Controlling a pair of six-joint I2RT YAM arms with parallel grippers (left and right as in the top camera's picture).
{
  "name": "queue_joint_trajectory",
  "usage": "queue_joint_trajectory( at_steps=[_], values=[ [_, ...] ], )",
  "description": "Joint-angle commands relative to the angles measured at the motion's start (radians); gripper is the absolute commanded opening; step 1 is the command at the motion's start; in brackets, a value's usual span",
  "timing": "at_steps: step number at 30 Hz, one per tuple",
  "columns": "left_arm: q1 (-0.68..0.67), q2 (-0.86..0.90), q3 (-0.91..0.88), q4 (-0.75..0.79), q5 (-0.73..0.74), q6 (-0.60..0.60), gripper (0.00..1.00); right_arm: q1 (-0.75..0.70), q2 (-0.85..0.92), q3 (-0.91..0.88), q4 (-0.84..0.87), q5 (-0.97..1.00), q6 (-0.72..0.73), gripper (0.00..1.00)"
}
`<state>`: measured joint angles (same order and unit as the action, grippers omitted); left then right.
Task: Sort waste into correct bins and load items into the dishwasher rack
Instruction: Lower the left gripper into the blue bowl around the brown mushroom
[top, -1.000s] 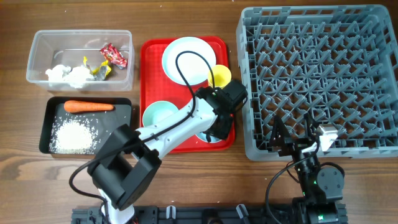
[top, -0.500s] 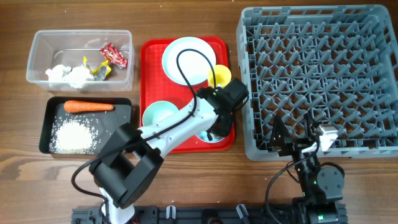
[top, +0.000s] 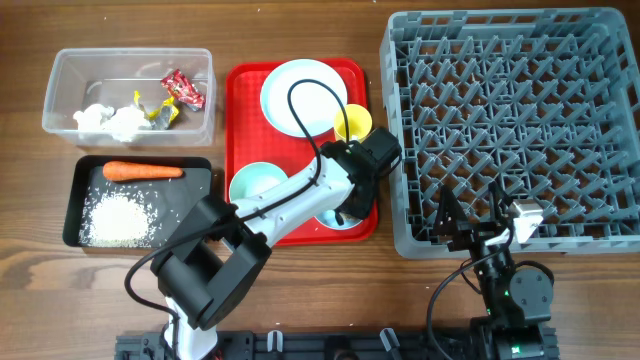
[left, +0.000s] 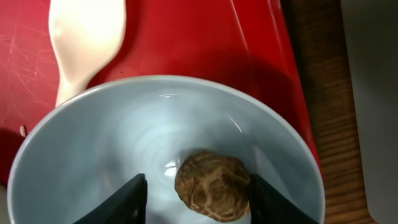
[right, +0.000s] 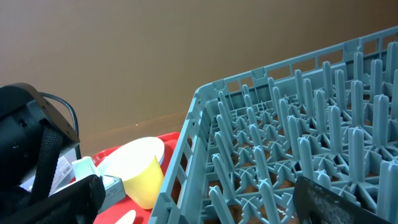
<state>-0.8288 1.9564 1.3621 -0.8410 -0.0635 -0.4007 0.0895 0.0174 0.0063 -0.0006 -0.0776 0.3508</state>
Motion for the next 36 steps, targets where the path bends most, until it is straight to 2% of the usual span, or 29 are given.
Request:
queue_joint_trajectory(
  at_steps=[1,5,13,20,27,36],
  values=[
    [0.003,0.021,-0.008,-0.002,-0.042,0.005,0.56,0.003,-0.006,-0.001,0.003,0.010,-0.008,1.00],
    [0.007,0.021,-0.008,-0.016,-0.085,0.005,0.62,0.003,-0.006,-0.001,0.003,0.010,-0.007,0.99],
    [0.072,0.020,-0.008,-0.035,-0.086,0.010,0.63,0.003,-0.006,-0.001,0.003,0.010,-0.007,1.00],
    [0.125,0.015,0.013,-0.039,0.011,0.058,0.60,0.003,-0.006,-0.001,0.003,0.010,-0.007,1.00],
    [0.124,-0.003,0.026,-0.044,0.015,0.057,0.59,0.003,-0.006,-0.001,0.003,0.010,-0.008,1.00],
    [0.124,-0.009,0.026,-0.107,0.052,0.058,0.67,0.003,-0.006,-0.001,0.003,0.010,-0.007,1.00]
  ],
)
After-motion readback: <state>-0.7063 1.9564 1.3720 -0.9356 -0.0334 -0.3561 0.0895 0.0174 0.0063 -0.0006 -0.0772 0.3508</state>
